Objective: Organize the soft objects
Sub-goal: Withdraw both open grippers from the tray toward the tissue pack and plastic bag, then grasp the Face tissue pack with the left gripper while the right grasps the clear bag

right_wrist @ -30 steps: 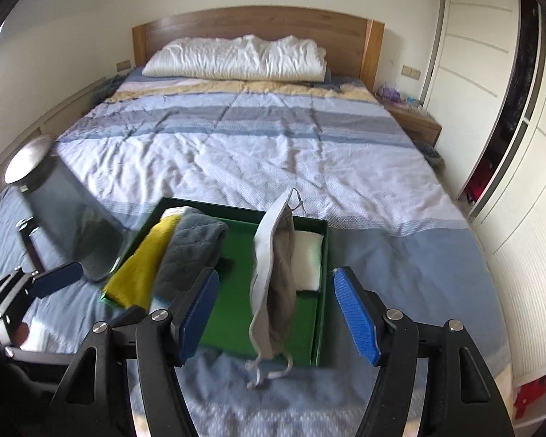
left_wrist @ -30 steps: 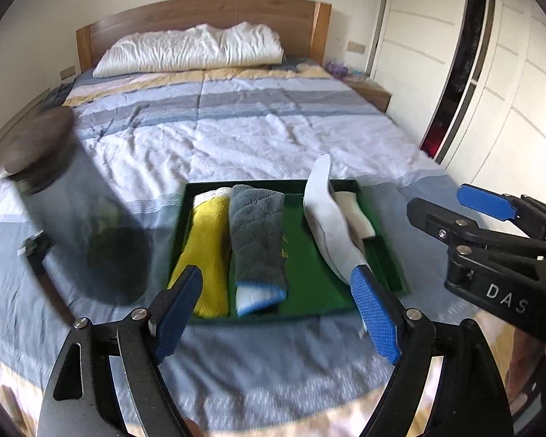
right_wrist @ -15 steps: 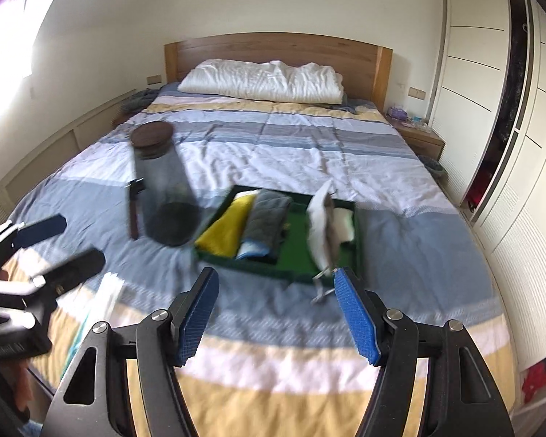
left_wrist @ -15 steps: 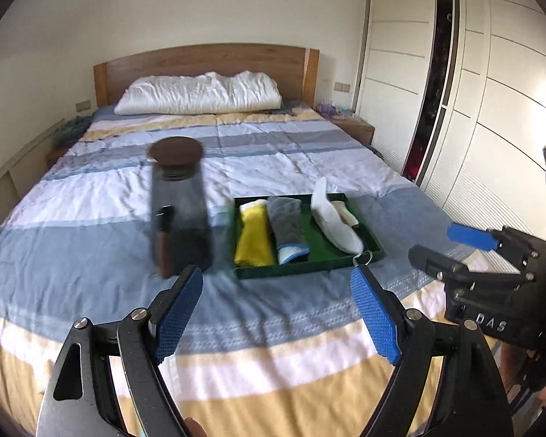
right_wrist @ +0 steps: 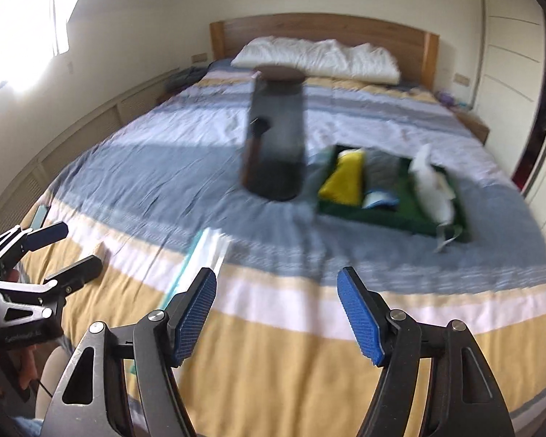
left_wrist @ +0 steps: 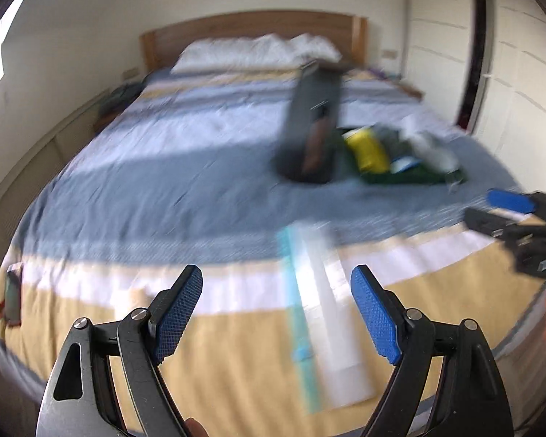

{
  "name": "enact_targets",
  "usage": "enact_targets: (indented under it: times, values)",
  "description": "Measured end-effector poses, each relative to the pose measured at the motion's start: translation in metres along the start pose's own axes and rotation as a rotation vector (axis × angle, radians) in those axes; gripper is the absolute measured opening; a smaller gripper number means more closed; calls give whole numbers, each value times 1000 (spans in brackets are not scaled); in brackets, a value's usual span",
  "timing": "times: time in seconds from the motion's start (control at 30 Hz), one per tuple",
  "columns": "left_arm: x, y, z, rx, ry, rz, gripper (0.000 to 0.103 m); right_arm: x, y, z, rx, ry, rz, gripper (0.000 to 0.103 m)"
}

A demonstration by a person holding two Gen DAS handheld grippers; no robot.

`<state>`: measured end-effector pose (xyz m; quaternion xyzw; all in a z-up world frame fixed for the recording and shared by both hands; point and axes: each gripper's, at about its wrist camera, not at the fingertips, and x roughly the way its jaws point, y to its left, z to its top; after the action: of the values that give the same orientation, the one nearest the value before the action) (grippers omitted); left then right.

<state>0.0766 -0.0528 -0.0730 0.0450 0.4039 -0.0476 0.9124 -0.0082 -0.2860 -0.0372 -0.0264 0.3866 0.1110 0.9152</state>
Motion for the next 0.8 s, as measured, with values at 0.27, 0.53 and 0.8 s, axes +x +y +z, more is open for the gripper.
enact_targets:
  times: [0.27,0.53,0.8]
  values:
    - [59,111,-39,-187,148,57,79,92,42,-1,24,132,54,70]
    - [110,143,-59,-257,256,50,79,187,74,-5,-2,274,32,70]
    - [132,157,-62,-272,294,95,79,238,89,0,-25,317,-3,78]
